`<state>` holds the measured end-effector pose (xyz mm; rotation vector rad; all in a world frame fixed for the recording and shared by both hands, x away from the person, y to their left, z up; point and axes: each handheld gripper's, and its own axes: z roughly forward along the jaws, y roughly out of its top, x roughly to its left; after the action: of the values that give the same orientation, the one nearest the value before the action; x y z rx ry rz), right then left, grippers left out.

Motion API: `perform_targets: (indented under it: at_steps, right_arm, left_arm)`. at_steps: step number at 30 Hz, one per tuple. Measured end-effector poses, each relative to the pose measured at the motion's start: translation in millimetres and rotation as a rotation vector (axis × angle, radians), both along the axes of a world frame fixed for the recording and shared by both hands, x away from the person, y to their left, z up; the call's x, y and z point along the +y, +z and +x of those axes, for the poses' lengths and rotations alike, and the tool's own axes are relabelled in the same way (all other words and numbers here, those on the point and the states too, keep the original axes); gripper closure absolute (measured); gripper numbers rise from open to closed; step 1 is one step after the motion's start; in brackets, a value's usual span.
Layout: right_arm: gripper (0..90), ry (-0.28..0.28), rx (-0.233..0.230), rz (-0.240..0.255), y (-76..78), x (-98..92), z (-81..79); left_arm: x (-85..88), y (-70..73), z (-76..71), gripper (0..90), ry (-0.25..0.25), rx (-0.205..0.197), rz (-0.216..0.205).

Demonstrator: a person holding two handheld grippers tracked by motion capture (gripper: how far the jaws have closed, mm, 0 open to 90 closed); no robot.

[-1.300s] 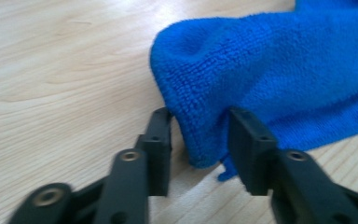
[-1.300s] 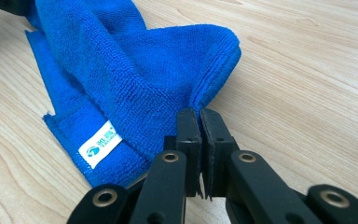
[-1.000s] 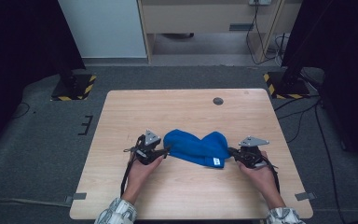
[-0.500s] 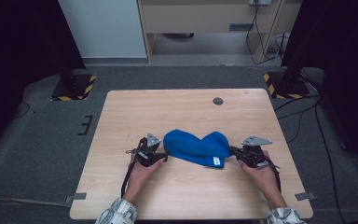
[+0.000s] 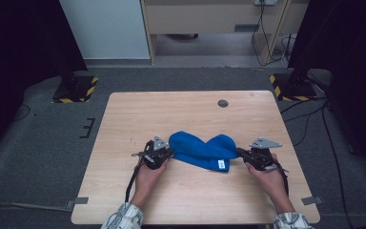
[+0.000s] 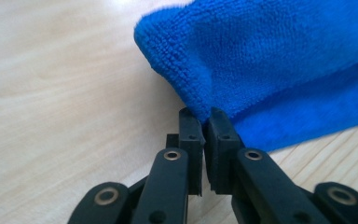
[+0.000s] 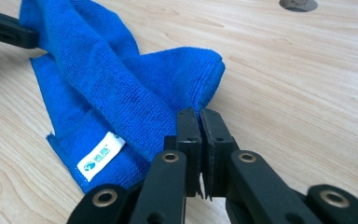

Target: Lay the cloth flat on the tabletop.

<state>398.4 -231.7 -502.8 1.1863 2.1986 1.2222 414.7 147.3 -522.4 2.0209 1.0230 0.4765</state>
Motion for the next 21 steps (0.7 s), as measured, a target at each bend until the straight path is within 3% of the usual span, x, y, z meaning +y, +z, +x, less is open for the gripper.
perform_targets:
  at_steps: [8, 14, 16, 21]
  right_arm:
    - [87.3, -0.017, -0.052, 0.031, 7.7, -3.1, -2.2]
    - [87.3, -0.05, -0.094, 0.041, 14.7, 0.8, -5.8]
    - [87.3, -0.067, -0.126, 0.05, 20.5, 0.4, -7.8]
    - [87.3, -0.069, -0.179, 0.057, 30.6, 1.4, -12.5]
  left_arm:
    - [3.4, 20.3, -8.1, 86.5, 0.013, -0.085, -0.063]
    - [0.4, 29.9, -15.3, 86.8, 0.077, -0.152, -0.081]
    - [0.8, 35.3, -19.2, 86.9, 0.102, -0.183, -0.087]
    - [2.0, 44.8, -23.7, 87.0, 0.116, -0.214, -0.115]
